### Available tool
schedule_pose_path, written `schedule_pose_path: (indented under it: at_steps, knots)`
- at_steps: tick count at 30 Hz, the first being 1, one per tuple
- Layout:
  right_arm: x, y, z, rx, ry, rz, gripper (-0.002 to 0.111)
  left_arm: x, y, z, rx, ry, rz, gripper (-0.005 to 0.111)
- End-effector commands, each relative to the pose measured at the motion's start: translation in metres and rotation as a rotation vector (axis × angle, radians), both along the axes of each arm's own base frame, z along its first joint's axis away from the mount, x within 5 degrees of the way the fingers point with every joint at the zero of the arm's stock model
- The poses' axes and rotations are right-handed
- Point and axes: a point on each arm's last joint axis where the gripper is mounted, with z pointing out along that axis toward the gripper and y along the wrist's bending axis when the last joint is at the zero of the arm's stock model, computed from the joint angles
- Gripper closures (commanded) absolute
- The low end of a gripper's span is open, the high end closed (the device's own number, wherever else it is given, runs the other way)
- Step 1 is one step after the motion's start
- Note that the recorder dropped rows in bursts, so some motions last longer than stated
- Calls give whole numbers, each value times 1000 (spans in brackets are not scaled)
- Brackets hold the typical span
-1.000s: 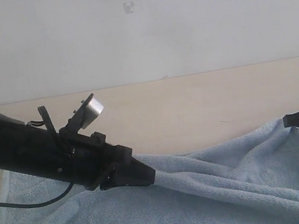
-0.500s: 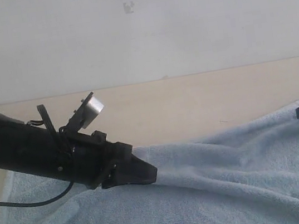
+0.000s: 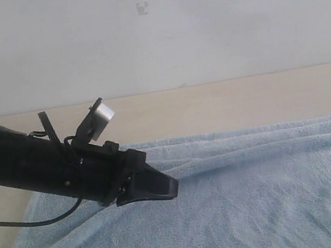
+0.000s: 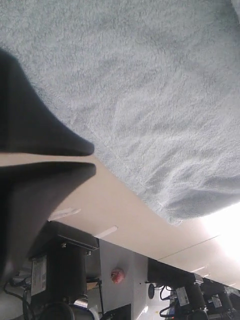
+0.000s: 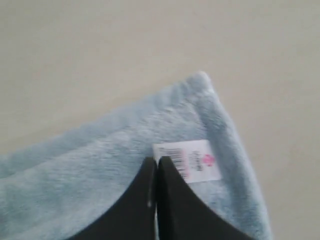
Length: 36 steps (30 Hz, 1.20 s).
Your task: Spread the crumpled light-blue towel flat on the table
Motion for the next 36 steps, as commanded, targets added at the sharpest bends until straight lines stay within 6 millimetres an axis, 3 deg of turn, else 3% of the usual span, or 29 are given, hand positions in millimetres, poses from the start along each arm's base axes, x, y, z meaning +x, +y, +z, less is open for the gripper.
schedule_pose_path:
  at_steps: [1, 5, 9, 13, 17, 23, 29, 36]
  knots:
    - [-14, 40, 39, -54, 35, 233, 109, -3, -3, 1, -16, -9, -19, 103]
    - [-34, 61, 34, 65, 249, 313, 109, -3, -3, 1, -14, -19, -26, 103]
    - [-65, 93, 10, 241, 451, 422, 109, -3, -2, 0, -6, -22, -35, 103]
    - [-96, 134, -19, 247, 506, 614, 109, -5, -3, 1, -12, -17, -52, 103]
    - [-106, 164, -29, 171, 482, 688, 109, -5, -4, 2, -28, -10, -48, 103]
    - [-124, 183, -43, 131, 521, 744, 109, -4, -3, 2, -27, -11, -43, 103]
    - [-139, 211, -41, 86, 563, 941, 109, -4, -4, 2, -29, -28, -50, 103]
    - [-153, 222, -40, 92, 648, 1021, 109, -4, -4, 2, -30, -29, -50, 103]
